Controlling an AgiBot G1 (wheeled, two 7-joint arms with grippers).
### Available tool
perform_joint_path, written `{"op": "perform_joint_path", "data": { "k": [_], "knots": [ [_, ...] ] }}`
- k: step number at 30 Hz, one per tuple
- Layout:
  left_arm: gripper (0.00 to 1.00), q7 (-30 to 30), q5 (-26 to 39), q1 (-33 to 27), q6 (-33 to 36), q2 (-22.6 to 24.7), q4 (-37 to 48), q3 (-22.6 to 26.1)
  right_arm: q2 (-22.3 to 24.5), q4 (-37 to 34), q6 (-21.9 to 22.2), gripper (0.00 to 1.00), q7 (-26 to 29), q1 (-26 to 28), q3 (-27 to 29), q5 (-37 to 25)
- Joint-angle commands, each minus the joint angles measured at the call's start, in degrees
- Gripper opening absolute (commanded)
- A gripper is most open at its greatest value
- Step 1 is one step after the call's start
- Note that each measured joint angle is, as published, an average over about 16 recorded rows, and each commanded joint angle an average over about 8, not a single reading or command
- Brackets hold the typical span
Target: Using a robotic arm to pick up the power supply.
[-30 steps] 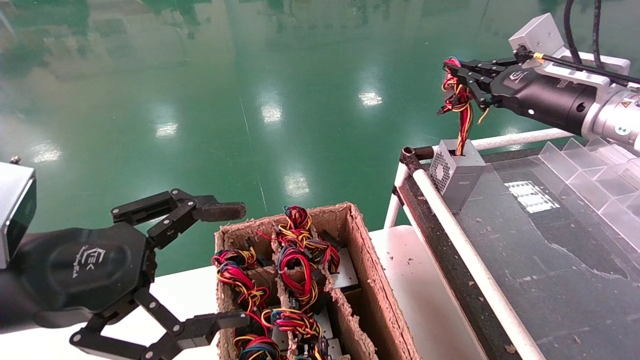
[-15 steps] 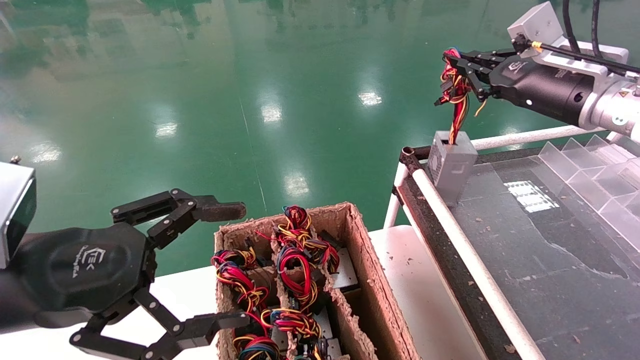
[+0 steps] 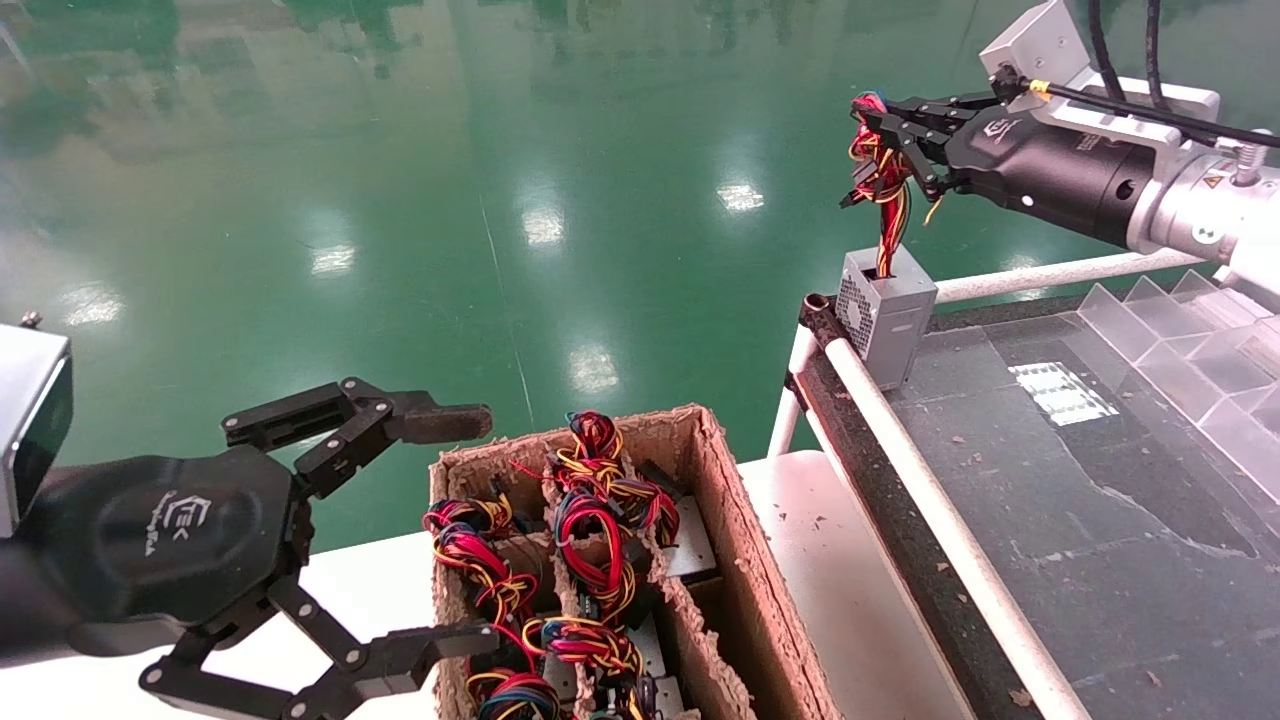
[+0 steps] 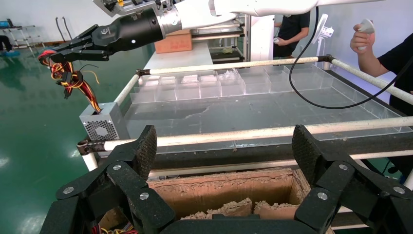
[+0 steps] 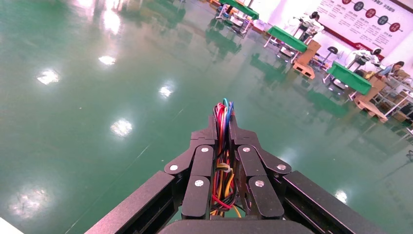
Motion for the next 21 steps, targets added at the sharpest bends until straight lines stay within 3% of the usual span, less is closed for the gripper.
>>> {"op": "perform_joint_path", "data": {
  "k": [1, 4, 5, 21],
  "knots": [
    [1.00, 0.00, 0.00, 0.00, 0.00, 0.00, 0.00, 0.00, -0.08, -0.18, -0.04, 0.57, -0.14, 0.00, 0.01, 0.02],
    [1.00, 0.00, 0.00, 0.00, 0.00, 0.00, 0.00, 0.01, -0.10, -0.51, 0.40, 0.94, -0.08, 0.08, 0.06, 0.09],
    [1.00, 0.00, 0.00, 0.00, 0.00, 0.00, 0.00, 0.01, -0.10, -0.60, 0.51, 1.00, -0.06, 0.09, 0.08, 0.11],
    [1.00, 0.01, -0.02, -0.01, -0.01, -0.01, 0.00, 0.02, 0.49, -1.39, 1.25, 1.00, 0.50, 0.33, 0.17, 0.27]
  ]
}}
